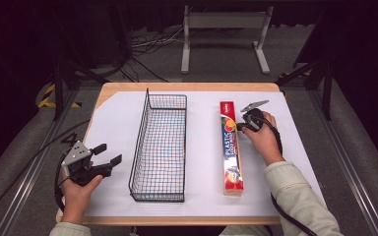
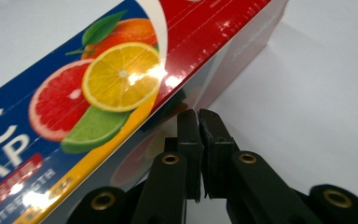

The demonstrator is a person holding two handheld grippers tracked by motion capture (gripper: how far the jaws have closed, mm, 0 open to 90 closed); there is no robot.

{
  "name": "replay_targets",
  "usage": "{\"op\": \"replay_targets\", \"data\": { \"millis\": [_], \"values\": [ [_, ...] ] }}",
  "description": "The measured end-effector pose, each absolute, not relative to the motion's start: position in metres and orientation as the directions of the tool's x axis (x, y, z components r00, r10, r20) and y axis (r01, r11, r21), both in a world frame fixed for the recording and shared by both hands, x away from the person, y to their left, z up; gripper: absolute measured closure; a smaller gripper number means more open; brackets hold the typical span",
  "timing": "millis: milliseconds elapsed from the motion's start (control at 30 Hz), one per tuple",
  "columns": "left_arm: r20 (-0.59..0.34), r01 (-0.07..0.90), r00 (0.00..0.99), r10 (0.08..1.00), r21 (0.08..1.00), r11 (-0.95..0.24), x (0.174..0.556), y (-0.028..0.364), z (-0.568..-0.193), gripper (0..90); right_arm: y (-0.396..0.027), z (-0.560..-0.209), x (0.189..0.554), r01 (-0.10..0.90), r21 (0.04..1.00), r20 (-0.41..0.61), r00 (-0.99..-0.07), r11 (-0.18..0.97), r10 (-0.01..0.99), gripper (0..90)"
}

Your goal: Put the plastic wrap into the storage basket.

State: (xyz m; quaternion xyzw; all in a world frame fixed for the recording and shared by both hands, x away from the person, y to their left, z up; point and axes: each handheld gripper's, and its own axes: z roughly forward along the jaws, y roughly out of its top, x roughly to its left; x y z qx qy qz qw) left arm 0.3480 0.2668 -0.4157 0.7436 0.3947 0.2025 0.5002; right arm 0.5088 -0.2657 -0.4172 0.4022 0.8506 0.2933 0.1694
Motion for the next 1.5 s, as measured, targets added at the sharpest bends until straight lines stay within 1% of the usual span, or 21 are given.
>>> {"op": "replay_targets", "data": {
  "millis": [167,233,367,467,500,567,767,800,867,900,967,1067,1200,1300,1400,1500],
  "values": [
    [-0.094,0.383,0.608,0.788,0.904,-0.188,0.348,0.266,-0.416,26.5,-0.256,-0.417,0.507,0.548,0.645,-0.048,-0.667,0.533,0.744,87.7],
    [-0.093,0.382,0.61,0.787,0.904,-0.189,0.349,0.266,-0.416,26.5,-0.252,-0.416,0.507,0.537,0.646,-0.045,-0.683,0.543,0.729,86.3],
    [-0.093,0.382,0.609,0.788,0.905,-0.189,0.348,0.266,-0.416,26.5,-0.25,-0.415,0.506,0.558,0.626,-0.076,-0.651,0.544,0.755,76.2],
    [-0.095,0.383,0.607,0.789,0.905,-0.186,0.348,0.267,-0.415,26.5,-0.251,-0.413,0.505,0.57,0.632,-0.073,-0.631,0.525,0.772,73.9],
    [-0.095,0.383,0.606,0.79,0.905,-0.185,0.348,0.267,-0.415,26.5,-0.253,-0.408,0.502,0.575,0.639,-0.079,-0.611,0.51,0.788,71.3],
    [-0.091,0.382,0.606,0.79,0.905,-0.188,0.348,0.267,-0.415,26.5,-0.254,-0.406,0.501,0.575,0.645,-0.078,-0.606,0.503,0.792,70.3],
    [-0.092,0.379,0.599,0.796,0.908,-0.18,0.347,0.268,-0.415,26.6,-0.257,-0.384,0.488,0.564,0.691,-0.05,-0.587,0.453,0.808,61.5],
    [-0.092,0.379,0.599,0.796,0.908,-0.18,0.347,0.268,-0.415,26.6,-0.257,-0.384,0.488,0.564,0.691,-0.05,-0.587,0.453,0.808,61.5],
    [-0.092,0.378,0.596,0.798,0.908,-0.178,0.346,0.268,-0.415,26.6,-0.258,-0.377,0.483,0.562,0.709,-0.022,-0.586,0.426,0.81,56.3],
    [-0.086,0.376,0.595,0.799,0.909,-0.182,0.346,0.268,-0.415,26.6,-0.258,-0.373,0.48,0.567,0.714,0.004,-0.589,0.41,0.808,55.6],
    [-0.081,0.372,0.588,0.805,0.91,-0.181,0.345,0.267,-0.415,27.0,-0.257,-0.366,0.474,0.558,0.725,0.01,-0.596,0.405,0.803,52.4],
    [-0.079,0.365,0.582,0.809,0.915,-0.173,0.344,0.268,-0.415,27.7,-0.257,-0.358,0.467,0.553,0.746,0.046,-0.6,0.372,0.798,48.5],
    [-0.079,0.365,0.58,0.811,0.915,-0.172,0.343,0.269,-0.414,27.7,-0.257,-0.349,0.456,0.523,0.781,0.072,-0.619,0.341,0.782,40.6],
    [-0.086,0.369,0.58,0.81,0.914,-0.167,0.343,0.268,-0.415,27.8,-0.256,-0.345,0.448,0.481,0.793,0.043,-0.658,0.375,0.752,36.2],
    [-0.077,0.368,0.586,0.807,0.912,-0.18,0.343,0.264,-0.416,27.8,-0.254,-0.342,0.441,0.463,0.792,0.021,-0.671,0.397,0.741,35.7],
    [-0.079,0.369,0.585,0.807,0.912,-0.178,0.343,0.264,-0.416,27.7,-0.253,-0.339,0.437,0.453,0.796,0.02,-0.682,0.401,0.731,34.9]
  ]
}}
